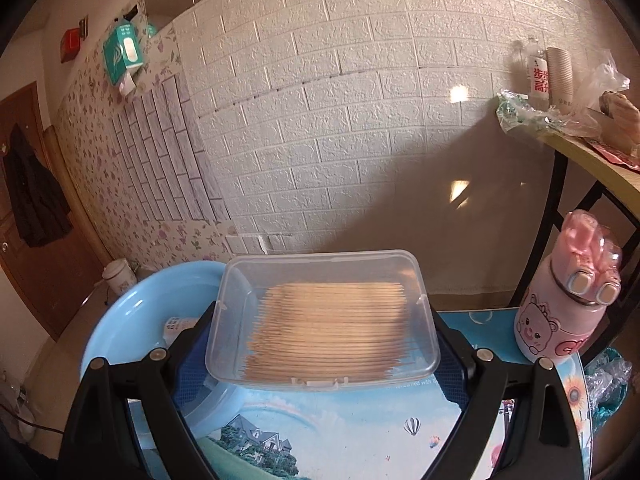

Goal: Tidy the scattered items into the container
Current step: 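Lift the floss box from the floor over the basin with the left gripper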

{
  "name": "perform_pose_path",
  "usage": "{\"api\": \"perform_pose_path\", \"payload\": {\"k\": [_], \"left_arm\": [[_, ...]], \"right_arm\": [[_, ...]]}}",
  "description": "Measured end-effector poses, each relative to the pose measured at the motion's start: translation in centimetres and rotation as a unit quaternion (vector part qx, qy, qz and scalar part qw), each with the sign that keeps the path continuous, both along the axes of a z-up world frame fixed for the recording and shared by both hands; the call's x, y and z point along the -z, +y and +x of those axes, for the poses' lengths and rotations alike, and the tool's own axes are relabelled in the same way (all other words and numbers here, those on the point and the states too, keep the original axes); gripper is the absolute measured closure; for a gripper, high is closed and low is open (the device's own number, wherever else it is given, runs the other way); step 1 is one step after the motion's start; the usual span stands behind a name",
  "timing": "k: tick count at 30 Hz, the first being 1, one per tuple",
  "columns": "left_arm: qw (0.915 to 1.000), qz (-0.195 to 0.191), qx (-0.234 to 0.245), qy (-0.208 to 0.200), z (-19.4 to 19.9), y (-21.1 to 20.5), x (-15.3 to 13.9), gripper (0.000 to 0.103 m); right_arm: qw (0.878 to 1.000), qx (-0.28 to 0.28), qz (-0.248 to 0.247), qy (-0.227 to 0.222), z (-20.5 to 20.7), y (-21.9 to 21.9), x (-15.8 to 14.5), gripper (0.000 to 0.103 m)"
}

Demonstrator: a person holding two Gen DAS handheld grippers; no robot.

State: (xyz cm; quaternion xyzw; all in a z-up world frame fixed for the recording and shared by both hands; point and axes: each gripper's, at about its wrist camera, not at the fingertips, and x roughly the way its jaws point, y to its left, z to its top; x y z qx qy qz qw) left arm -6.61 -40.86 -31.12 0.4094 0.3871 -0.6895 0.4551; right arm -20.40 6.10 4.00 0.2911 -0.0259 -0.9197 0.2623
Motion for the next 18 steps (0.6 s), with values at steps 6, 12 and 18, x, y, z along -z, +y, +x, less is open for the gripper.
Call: {"api": "perform_pose_path", "payload": {"k": [6, 12, 18], "left_arm": [[0.9978, -0.061, 0.000, 0.028, 5.8, -3.1, -6.0, 0.050], [0.9867, -0.138, 0.040, 0.075, 10.0, -2.1, -13.4, 0.050], [0.9606, -0.222, 0.115, 0.121, 9.1, 2.3, -21.7, 0.050]], "right_arm": [[1.000, -0.001, -0.019, 0.018, 2.5, 1.7, -1.7, 0.010], [0.999, -0.012, -0.026, 0.014, 4.5, 2.2, -2.2, 0.010], [0.999, -0.032, -0.030, 0.015, 6.4, 1.7, -2.3, 0.010]]}}
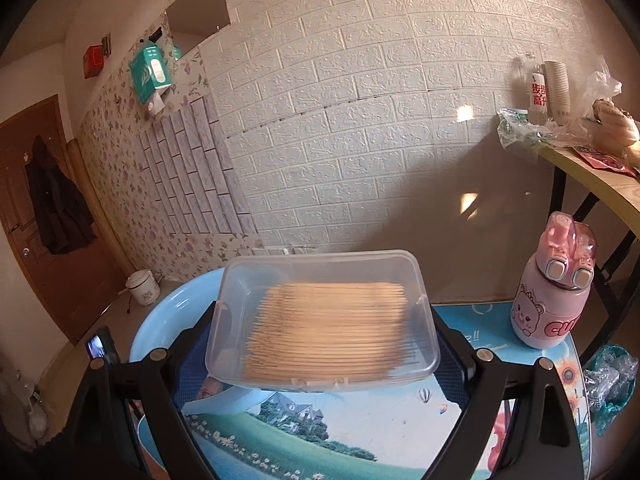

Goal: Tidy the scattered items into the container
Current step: 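Lift the floss box from the floor over the basin with the left gripper, then lower the floss box into the basin with the left gripper while the right releases the toothpick box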

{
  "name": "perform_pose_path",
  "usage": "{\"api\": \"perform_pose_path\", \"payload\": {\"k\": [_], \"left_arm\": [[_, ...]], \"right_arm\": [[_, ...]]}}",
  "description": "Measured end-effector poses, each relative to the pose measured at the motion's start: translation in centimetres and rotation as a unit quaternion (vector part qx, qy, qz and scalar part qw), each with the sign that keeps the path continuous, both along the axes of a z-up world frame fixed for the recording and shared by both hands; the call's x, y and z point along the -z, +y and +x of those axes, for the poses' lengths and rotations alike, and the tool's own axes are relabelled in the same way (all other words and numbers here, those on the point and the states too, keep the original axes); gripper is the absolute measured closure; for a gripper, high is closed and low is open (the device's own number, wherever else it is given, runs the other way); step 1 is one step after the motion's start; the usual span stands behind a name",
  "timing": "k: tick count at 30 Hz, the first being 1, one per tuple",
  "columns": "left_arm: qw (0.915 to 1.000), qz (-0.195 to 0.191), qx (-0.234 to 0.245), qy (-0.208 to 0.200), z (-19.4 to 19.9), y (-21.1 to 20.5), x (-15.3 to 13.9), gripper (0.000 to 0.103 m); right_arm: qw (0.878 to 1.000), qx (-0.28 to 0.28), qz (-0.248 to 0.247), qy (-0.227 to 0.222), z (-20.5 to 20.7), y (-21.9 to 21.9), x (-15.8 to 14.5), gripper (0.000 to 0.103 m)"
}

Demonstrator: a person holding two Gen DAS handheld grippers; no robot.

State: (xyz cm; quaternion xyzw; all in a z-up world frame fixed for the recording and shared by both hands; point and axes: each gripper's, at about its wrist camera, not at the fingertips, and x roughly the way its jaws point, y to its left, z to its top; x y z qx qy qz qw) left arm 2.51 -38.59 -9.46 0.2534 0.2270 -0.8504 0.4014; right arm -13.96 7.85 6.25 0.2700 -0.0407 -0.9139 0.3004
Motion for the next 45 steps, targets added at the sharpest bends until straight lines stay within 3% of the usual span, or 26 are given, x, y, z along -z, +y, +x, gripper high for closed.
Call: {"api": "perform_pose_path", "payload": {"k": [3, 9, 11, 13, 21, 35, 45], "left_arm": [[0.9982, -0.026, 0.049, 0.024, -0.1, 2.6, -4.9, 0.050], [0.9915, -0.038, 0.115, 0.047, -2.8, 6.9, -10.2, 0.049], [0.9880, -0.047, 0.140, 0.046, -3.3, 9.5, -11.4, 0.049], [0.9853, -0.085, 0.145, 0.030, -3.8, 12.1, -12.9, 0.049], [0.9734, -0.115, 0.191, 0.051, -5.1, 16.0, -16.3, 0.049], [0.9564, -0.104, 0.270, 0.038, -9.0, 22.3, -15.3, 0.049], [0.9544, -0.079, 0.288, -0.004, -10.9, 24.1, -12.3, 0.049]], "right_arm": [[1.000, -0.009, -0.001, 0.000, 0.7, -0.2, 0.0, 0.010], [1.000, -0.015, -0.007, -0.004, 1.3, 0.1, -0.2, 0.010], [1.000, -0.015, -0.006, -0.005, 1.3, 0.2, -0.1, 0.010], [1.000, -0.015, -0.002, -0.005, 1.4, 0.1, 0.0, 0.010], [1.000, -0.029, -0.008, -0.006, 1.6, 0.1, 0.2, 0.010], [0.999, -0.041, -0.009, -0.002, 1.6, -0.4, 0.1, 0.010], [0.998, -0.055, 0.005, -0.007, 1.3, -2.2, 1.0, 0.010]]}}
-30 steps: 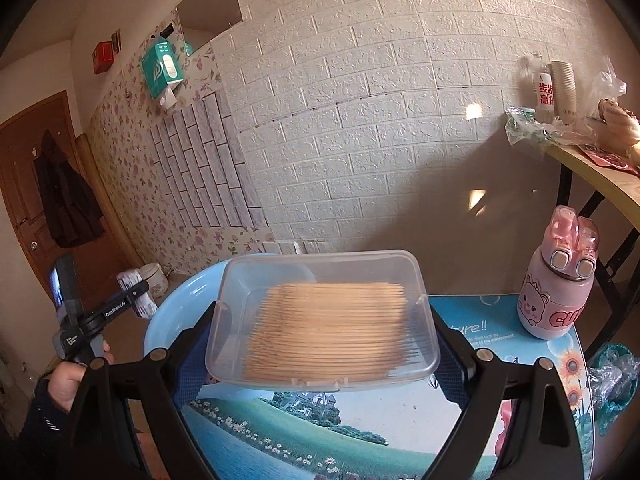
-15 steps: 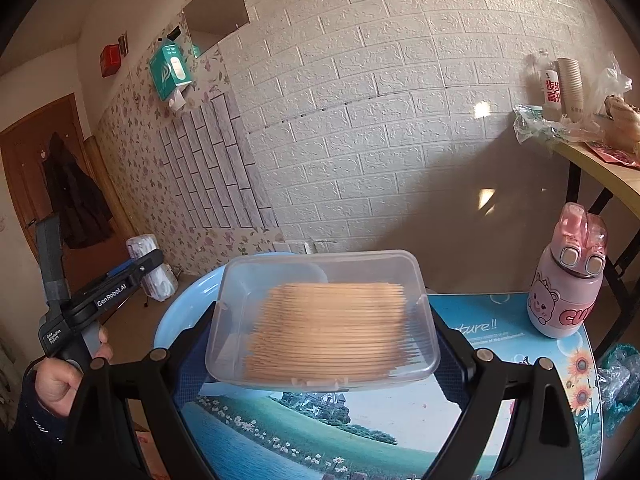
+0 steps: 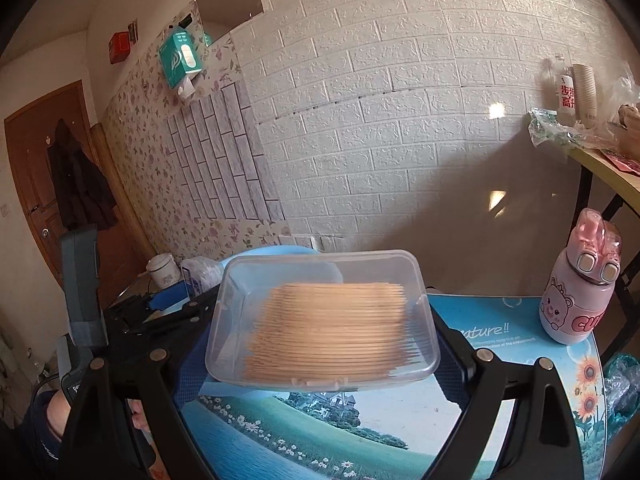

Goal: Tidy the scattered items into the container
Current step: 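Lower the floss box into the basin with the left gripper while the right releases the toothpick box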

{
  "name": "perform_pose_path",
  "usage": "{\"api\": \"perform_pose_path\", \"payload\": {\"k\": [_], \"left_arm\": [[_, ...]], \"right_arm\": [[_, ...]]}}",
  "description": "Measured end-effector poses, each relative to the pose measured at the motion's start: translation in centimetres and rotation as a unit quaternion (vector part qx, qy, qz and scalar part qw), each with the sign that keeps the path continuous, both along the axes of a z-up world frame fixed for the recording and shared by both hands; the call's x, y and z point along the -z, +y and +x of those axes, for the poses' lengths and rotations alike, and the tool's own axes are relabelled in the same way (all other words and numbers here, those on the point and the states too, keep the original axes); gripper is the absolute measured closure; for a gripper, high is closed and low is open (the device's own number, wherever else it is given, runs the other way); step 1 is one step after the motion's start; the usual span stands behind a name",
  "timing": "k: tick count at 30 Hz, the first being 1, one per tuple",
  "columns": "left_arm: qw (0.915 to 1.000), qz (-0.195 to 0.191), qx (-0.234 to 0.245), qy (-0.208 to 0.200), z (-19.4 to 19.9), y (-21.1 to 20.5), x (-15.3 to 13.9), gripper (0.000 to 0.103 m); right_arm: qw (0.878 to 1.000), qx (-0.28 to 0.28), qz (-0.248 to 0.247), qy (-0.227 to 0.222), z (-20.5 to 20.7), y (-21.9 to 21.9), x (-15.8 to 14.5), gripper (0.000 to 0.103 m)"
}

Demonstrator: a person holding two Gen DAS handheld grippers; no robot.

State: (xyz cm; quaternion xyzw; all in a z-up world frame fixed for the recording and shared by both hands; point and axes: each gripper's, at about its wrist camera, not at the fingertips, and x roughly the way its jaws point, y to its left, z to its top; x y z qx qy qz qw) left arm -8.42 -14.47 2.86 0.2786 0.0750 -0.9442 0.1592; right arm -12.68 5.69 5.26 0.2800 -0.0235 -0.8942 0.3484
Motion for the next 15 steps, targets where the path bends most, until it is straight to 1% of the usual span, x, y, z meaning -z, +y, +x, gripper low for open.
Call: {"api": "perform_pose_path", "payload": {"k": [6, 15], "left_arm": [[0.9999, 0.001, -0.010, -0.011, 0.0, -1.2, 0.4, 0.049], [0.9994, 0.010, -0.018, -0.029, 0.4, -2.8, 1.2, 0.049]], "right_arm": [[1.000, -0.019, 0.016, -0.004, -0.8, -1.9, 0.8, 0.010], [0.995, -0.080, 0.061, -0.005, -3.0, -8.0, 1.9, 0.010]]}}
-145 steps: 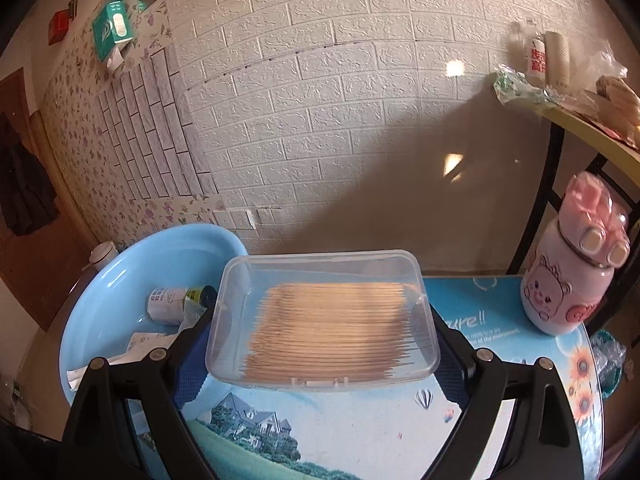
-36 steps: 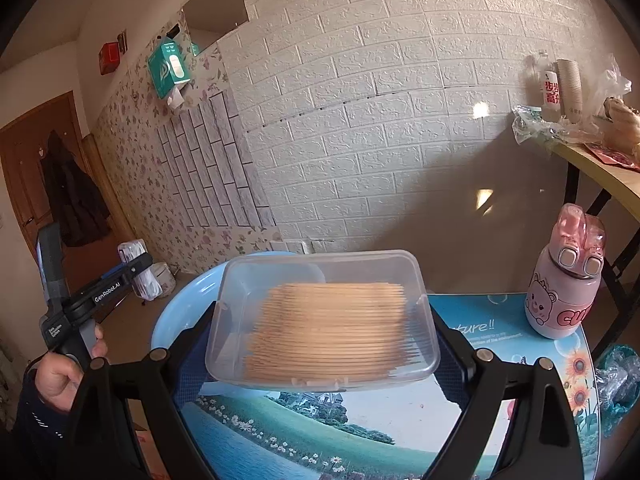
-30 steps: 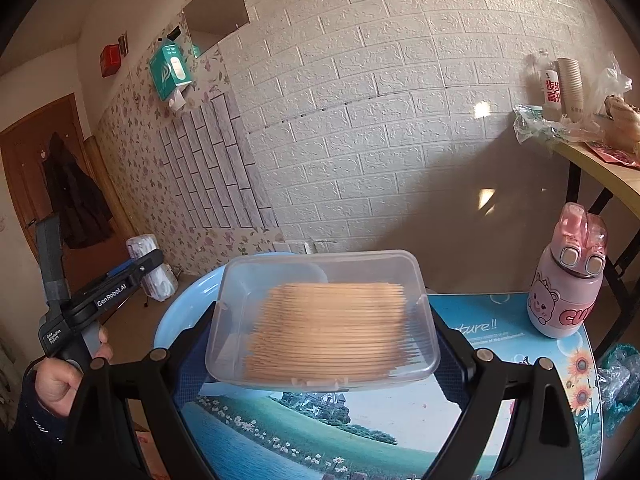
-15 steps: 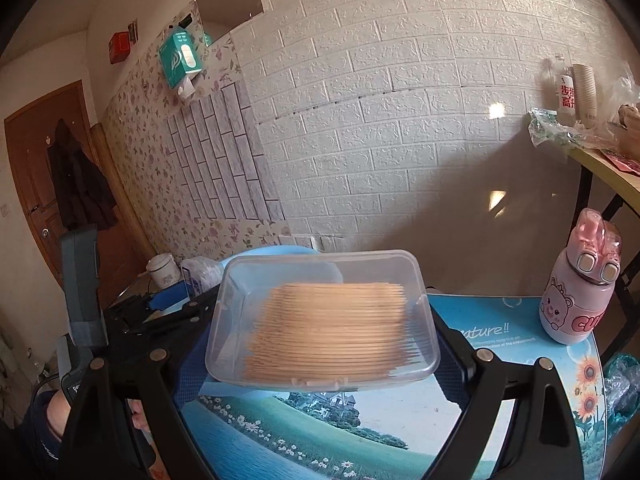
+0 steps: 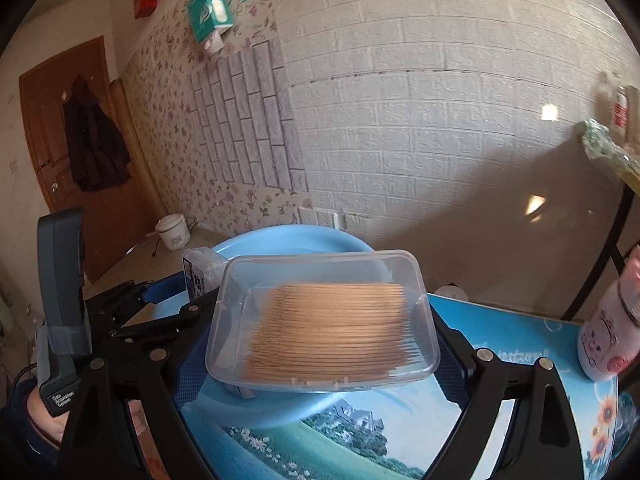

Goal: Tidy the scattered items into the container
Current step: 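Lower the floss box into the basin with the left gripper while the right releases the toothpick box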

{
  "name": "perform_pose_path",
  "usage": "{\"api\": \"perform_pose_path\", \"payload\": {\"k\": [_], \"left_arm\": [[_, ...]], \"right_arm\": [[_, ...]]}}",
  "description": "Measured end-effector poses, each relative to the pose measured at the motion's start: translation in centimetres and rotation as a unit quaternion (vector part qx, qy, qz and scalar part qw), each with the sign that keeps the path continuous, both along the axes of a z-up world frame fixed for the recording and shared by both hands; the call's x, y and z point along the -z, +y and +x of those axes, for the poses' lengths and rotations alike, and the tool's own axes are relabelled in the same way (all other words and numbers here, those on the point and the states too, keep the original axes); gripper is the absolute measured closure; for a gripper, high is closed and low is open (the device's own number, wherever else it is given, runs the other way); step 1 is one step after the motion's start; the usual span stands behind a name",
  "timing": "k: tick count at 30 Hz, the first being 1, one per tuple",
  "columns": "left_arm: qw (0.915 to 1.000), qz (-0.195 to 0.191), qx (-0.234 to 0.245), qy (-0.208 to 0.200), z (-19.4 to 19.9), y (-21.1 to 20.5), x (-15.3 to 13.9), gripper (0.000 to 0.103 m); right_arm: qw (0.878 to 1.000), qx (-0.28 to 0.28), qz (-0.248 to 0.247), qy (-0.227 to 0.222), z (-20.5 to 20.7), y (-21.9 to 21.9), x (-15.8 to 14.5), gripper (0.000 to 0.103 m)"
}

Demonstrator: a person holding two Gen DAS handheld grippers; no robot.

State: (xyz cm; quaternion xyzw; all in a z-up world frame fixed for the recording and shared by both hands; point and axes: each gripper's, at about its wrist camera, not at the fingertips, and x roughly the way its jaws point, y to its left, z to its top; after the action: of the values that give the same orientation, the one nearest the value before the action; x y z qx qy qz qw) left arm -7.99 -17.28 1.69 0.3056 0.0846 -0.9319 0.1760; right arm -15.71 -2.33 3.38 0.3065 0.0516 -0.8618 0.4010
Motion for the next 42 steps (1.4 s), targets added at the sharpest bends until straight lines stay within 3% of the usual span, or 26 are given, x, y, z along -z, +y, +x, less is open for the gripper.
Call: {"api": "perform_pose_path", "payload": {"k": [9, 18, 20, 26, 35, 38, 40, 42], "left_arm": [[0.9999, 0.004, -0.004, -0.011, -0.3, -1.3, 1.1, 0.048], [0.9998, 0.012, -0.010, -0.016, -0.4, -2.2, 2.2, 0.048], [0.9997, 0.015, -0.013, -0.016, -0.3, -2.4, 2.4, 0.048], [0.9995, 0.018, -0.020, -0.016, 0.0, -2.7, 2.7, 0.048], [0.9995, 0.018, -0.021, -0.016, -0.1, -2.6, 2.5, 0.048], [0.9996, 0.015, -0.022, -0.002, 0.0, -2.4, 1.7, 0.036], [0.9997, 0.007, -0.023, 0.010, 0.2, -2.2, 1.1, 0.016], [0.9996, -0.005, -0.023, 0.017, 0.3, -1.9, 0.6, 0.012]], "right_arm": [[0.998, -0.036, 0.045, -0.018, -2.3, -4.5, 2.0, 0.010], [0.996, -0.049, 0.052, -0.048, -3.1, -6.0, 3.4, 0.010], [0.996, -0.044, 0.060, -0.047, -3.1, -6.2, 3.4, 0.000], [0.998, -0.023, 0.023, -0.056, -3.8, -5.3, 2.7, 0.000], [0.998, -0.015, 0.024, -0.058, -3.7, -4.6, 3.0, 0.000], [0.998, -0.014, 0.023, -0.054, -3.7, -4.4, 3.0, 0.000], [0.998, -0.010, 0.023, -0.055, -3.8, -4.2, 3.1, 0.000], [0.998, -0.007, 0.018, -0.059, -4.0, -3.9, 3.1, 0.000]]}}
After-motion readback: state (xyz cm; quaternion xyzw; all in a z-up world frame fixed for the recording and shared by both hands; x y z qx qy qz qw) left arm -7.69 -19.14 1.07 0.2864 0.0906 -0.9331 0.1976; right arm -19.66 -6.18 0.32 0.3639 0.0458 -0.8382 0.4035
